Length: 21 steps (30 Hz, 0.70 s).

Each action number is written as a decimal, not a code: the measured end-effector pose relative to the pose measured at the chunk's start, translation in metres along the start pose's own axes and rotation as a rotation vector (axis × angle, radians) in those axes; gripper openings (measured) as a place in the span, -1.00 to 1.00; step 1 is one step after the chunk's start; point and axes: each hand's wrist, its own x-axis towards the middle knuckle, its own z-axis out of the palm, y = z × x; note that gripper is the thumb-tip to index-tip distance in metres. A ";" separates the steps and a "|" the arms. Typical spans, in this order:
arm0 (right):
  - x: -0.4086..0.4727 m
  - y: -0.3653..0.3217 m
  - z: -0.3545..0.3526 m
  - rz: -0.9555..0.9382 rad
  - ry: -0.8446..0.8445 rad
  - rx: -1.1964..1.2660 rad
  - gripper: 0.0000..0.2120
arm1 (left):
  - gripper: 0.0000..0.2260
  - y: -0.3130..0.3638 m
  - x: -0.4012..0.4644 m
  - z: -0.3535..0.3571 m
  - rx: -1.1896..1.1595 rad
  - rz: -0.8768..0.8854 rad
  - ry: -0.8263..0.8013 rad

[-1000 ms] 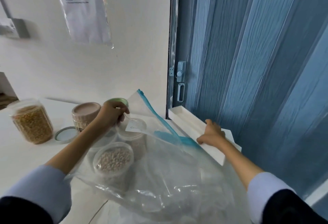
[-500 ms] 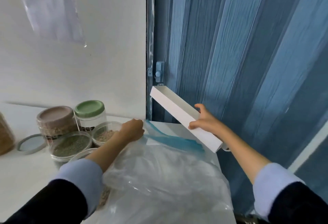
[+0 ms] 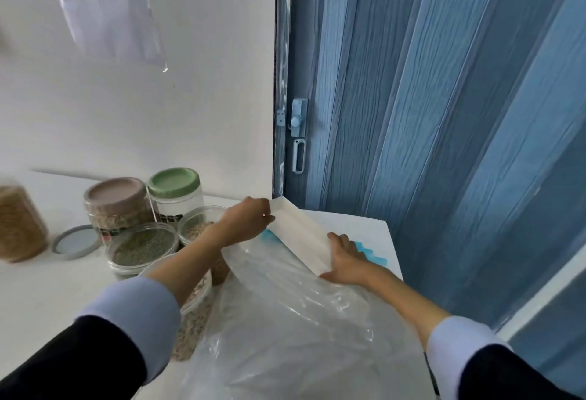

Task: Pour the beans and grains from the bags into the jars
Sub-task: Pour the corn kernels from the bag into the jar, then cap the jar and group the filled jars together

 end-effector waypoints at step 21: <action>-0.022 -0.167 -0.169 -0.293 0.147 -0.189 -0.37 | -0.88 -0.088 -0.033 -0.104 -0.311 0.029 0.281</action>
